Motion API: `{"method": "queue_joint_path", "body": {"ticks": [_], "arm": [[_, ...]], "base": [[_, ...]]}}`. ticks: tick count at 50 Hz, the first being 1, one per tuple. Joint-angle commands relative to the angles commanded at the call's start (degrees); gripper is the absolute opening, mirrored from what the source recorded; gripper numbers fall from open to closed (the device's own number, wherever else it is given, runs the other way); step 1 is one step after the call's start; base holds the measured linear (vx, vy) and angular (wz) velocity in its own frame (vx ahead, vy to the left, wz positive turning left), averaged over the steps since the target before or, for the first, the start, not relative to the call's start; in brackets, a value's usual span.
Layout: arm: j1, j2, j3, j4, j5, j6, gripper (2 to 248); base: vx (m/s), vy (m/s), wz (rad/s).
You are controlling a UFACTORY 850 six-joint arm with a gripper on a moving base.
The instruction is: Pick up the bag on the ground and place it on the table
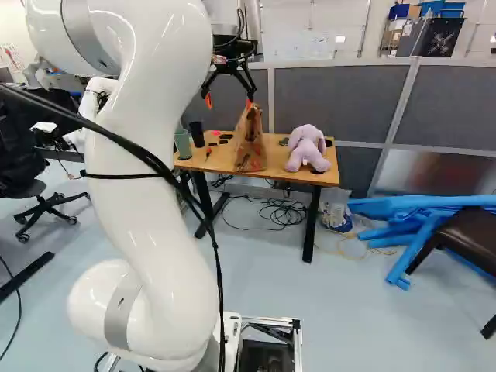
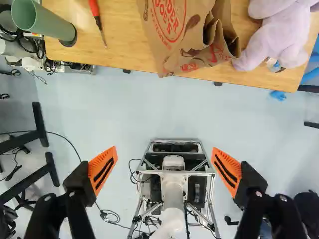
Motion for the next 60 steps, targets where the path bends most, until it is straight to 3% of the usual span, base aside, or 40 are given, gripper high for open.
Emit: {"method": "queue_joint_path", "body": {"ticks": [31,60], "arm": [[0.02,0.30,0.79,-0.04,1.01,0.00,247],[0.17,2.09,5.46,-0.28,7.01,0.03,247]], "base": [[0.000,0.000,0.000],[0.000,0.000,0.000]]}}
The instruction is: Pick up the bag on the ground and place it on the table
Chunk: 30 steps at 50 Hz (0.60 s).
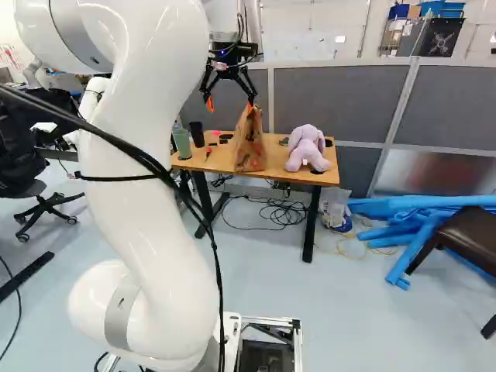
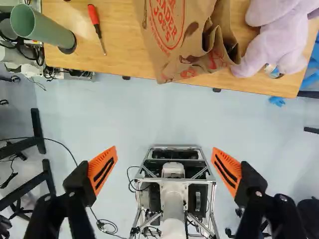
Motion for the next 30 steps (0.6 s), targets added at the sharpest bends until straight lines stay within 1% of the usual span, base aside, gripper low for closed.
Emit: {"method": "queue_joint_path", "body": {"ticks": [16,30], "arm": [[0.13,1.70,4.44,-0.23,5.69,0.03,247],[0.28,3.56,9.33,-0.48,11.96,0.06,247]], "base": [[0.000,0.000,0.000],[0.000,0.000,0.000]]}}
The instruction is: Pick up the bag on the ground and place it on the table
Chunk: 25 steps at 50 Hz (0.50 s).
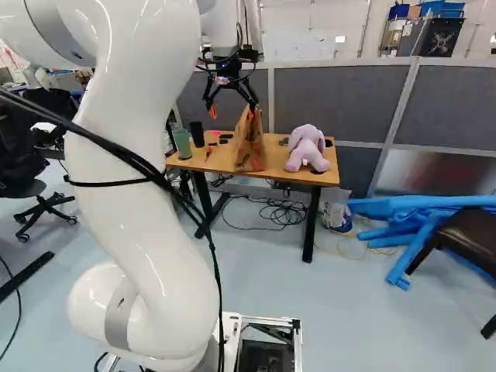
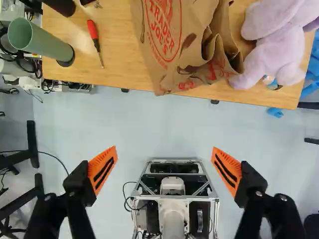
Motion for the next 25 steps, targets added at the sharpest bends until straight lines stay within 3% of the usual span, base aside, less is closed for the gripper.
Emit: {"method": "queue_joint_path", "body": {"ticks": [25], "arm": [[0.34,4.27,11.16,-0.58,14.32,0.07,247]], "base": [[0.000,0.000,0.000]]}}
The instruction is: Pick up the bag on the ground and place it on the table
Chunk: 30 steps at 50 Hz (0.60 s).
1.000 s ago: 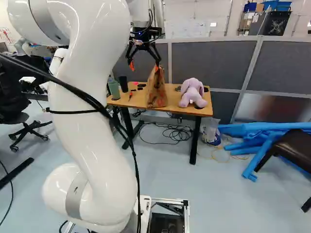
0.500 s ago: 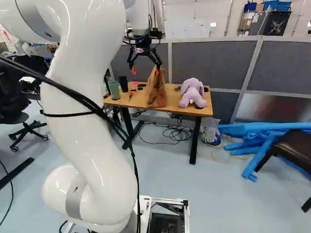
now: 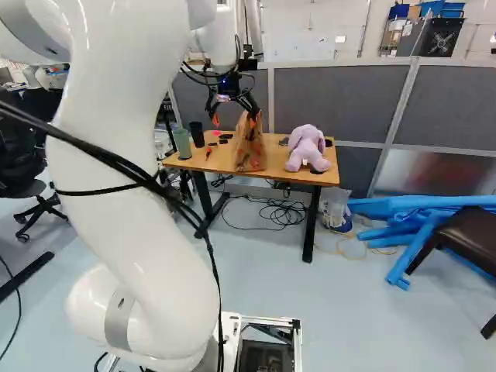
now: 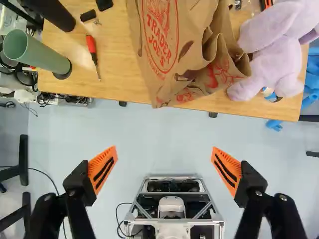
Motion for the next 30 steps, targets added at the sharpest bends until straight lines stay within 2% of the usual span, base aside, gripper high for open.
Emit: {"method": "queue_joint_path", "body": {"ticks": [30], "arm": [[0.53,6.69,17.51,-0.91,22.47,0.11,247]], "base": [[0.000,0.000,0.000]]}}
